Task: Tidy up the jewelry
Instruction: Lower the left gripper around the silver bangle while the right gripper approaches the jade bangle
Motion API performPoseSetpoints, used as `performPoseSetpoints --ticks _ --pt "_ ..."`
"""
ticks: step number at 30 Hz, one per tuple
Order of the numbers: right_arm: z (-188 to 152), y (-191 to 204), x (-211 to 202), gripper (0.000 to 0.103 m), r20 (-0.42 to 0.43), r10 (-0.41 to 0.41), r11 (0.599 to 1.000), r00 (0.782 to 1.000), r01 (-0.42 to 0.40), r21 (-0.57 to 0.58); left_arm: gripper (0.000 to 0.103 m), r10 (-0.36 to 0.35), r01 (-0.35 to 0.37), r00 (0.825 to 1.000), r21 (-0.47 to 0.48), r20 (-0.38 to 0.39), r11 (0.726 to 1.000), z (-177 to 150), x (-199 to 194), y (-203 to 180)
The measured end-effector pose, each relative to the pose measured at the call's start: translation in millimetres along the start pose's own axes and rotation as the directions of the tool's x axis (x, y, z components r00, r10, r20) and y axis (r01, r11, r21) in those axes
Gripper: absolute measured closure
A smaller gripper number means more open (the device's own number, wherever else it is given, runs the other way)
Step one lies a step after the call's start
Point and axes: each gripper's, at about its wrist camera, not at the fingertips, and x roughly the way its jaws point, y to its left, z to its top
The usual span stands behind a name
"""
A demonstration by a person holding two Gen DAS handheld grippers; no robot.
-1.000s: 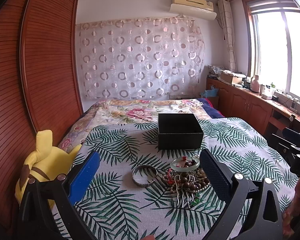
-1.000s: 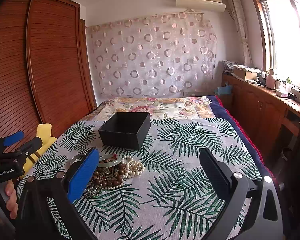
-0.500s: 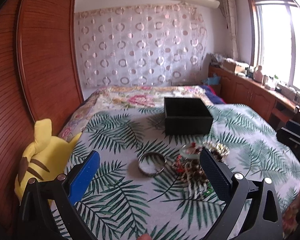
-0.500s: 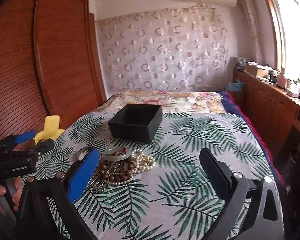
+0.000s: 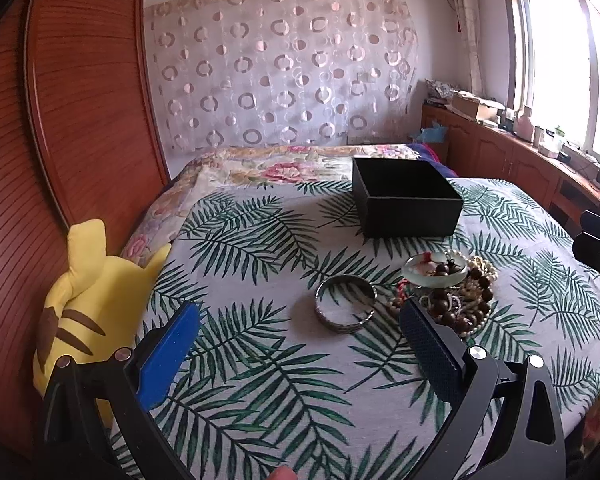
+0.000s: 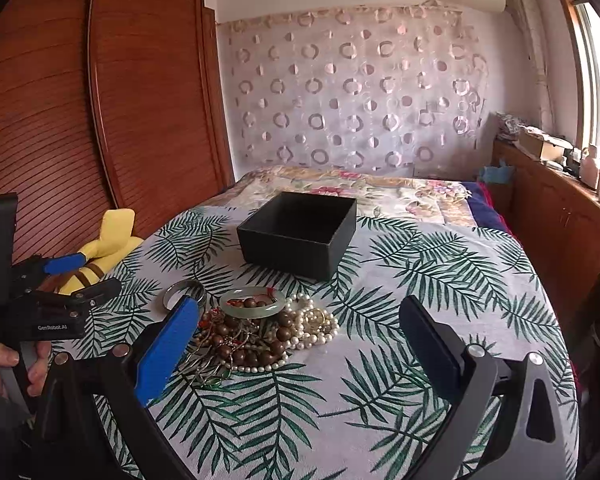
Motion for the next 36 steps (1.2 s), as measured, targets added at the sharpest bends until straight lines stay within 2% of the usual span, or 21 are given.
performPoseSetpoints --ticks 4,9,12,17,21,23,27,31,34,36 --pt "1 1 13 0.002 -0.029 0.015 1.0 0.999 -0.015 0.002 0.006 -0.007 0.007 1.0 0.011 -0.024 1.0 -2 9 6" --pt "2 6 29 0.002 -0.057 0.052 0.998 0.997 -0.053 -0.018 0.006 -0.067 0.068 0.996 0.025 -0.063 0.997 -1 22 13" --pt "3 13 35 0.002 -0.063 0.054 0.996 0.997 -0.058 -0.06 0.006 -0.079 0.082 0.994 0.04 -0.082 0.996 1 32 13" --pt "4 23 41 0.002 -0.116 0.127 0.987 0.985 -0.137 -0.081 0.007 -0.155 0.164 0.977 0.059 -0.144 0.985 7 54 7" --pt "5 31 44 0.002 -0.145 0.163 0.979 0.976 -0.178 -0.102 0.024 -0.189 0.207 0.962 0.077 -0.197 0.975 11 74 -2" --pt "4 33 45 0.004 -0.153 0.169 0.976 0.974 -0.188 -0.113 0.029 -0.192 0.215 0.956 0.088 -0.22 0.973 11 84 -7" --pt "0 32 45 0.004 -0.161 0.175 0.974 0.971 -0.195 -0.118 0.03 -0.2 0.234 0.946 0.108 -0.256 0.966 12 100 -18" --pt "-3 25 44 0.004 -0.169 0.168 0.976 0.971 -0.187 -0.109 0.032 -0.192 0.229 0.942 0.109 -0.274 0.967 15 112 -24" --pt "-6 22 45 0.004 -0.171 0.157 0.978 0.973 -0.178 -0.11 0.042 -0.195 0.235 0.935 0.104 -0.297 0.966 16 123 -27" --pt "-6 19 46 0.004 -0.174 0.155 0.978 0.973 -0.175 -0.111 0.048 -0.18 0.221 0.941 0.115 -0.287 0.969 16 124 -29"
